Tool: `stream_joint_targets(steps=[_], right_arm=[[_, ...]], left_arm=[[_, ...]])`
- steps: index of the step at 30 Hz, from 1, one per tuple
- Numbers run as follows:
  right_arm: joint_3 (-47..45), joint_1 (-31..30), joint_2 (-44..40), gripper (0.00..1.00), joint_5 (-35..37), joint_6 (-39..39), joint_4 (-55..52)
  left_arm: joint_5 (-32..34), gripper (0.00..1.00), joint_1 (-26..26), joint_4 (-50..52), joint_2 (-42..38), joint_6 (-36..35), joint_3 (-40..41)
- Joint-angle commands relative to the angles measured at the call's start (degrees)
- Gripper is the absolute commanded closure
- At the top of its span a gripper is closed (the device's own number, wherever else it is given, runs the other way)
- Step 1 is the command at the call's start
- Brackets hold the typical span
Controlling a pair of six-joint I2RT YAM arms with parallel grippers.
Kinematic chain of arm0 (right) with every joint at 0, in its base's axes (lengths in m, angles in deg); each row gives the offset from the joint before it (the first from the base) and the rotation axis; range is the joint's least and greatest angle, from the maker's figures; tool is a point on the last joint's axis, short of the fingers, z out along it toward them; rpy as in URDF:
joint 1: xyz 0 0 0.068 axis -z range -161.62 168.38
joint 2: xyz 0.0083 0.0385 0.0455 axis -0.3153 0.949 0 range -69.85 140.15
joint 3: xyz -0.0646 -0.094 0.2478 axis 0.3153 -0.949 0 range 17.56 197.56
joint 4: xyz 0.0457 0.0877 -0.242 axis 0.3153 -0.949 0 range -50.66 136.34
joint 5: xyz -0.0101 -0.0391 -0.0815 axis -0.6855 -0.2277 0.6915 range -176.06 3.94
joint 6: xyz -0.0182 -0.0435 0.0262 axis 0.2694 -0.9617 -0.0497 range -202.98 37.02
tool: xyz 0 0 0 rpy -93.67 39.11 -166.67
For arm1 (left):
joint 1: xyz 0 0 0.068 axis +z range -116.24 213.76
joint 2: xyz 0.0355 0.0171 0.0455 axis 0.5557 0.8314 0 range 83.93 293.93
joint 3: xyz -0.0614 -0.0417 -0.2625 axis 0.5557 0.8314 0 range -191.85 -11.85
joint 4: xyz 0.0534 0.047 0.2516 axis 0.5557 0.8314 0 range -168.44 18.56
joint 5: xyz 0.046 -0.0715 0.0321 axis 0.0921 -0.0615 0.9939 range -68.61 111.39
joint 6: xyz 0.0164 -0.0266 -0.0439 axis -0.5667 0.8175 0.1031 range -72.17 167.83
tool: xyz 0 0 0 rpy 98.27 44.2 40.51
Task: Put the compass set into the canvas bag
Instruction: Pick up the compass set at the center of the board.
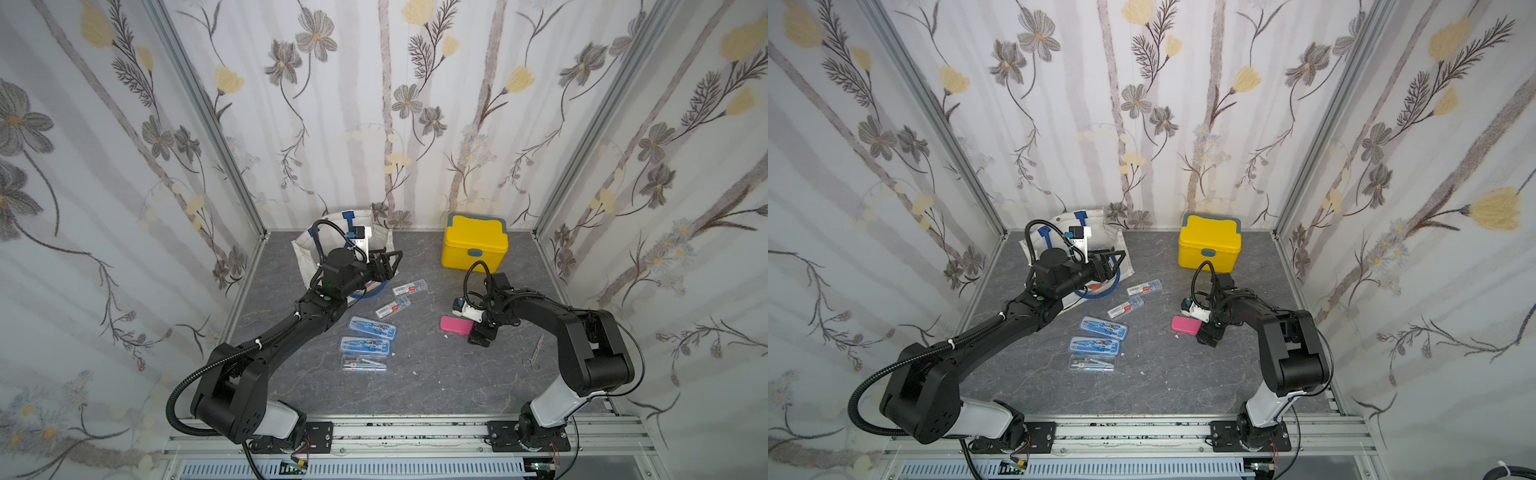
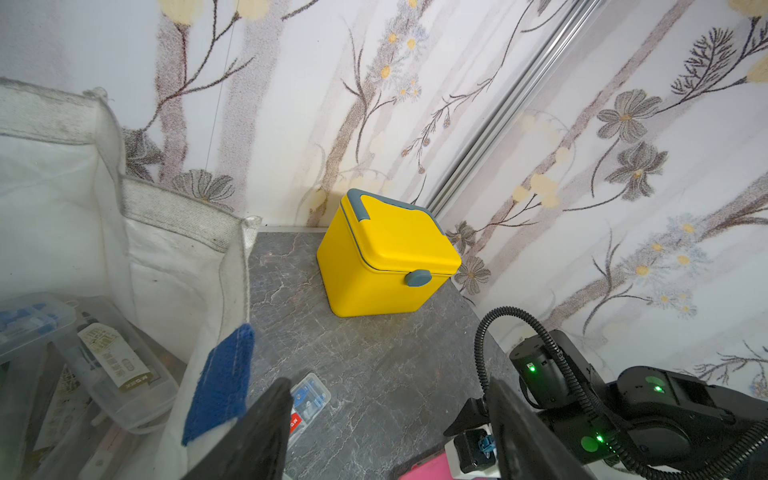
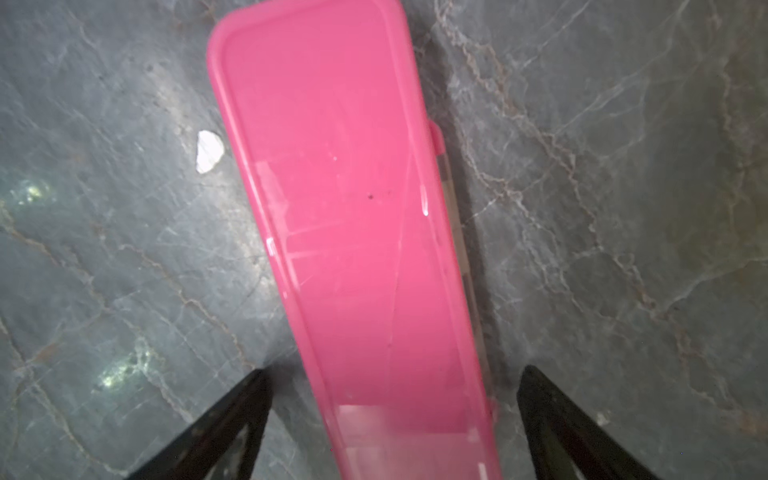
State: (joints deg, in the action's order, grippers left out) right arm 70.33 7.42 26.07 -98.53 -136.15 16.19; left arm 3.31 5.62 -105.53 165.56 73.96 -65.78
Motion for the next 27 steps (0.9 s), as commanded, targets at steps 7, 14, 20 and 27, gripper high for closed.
stream_joint_targets(steps=[7, 14, 20, 27], right_arm=[[1.4, -3.0, 2.9, 0.30, 1.5, -0.2, -2.1], [2.6, -3.9, 3.2, 0.50, 0.3, -0.1, -1.8], [2.4, -4.1, -0.2, 0.53, -2.5, 0.5, 2.1], [-1.2, -4.1, -9.1, 0.53, -7.6, 6.2, 17.9]], left_arm=[[1.2, 0.28, 0.0, -2.7, -2.1, 0.2, 1.3], [1.9, 0.27, 0.0, -2.4, -3.1, -0.1, 1.8], [1.6, 0.26, 0.0, -2.0, -3.4, 0.1, 1.8], [0.3, 0.06, -0.1, -2.5, -3.2, 1.4, 1.6]])
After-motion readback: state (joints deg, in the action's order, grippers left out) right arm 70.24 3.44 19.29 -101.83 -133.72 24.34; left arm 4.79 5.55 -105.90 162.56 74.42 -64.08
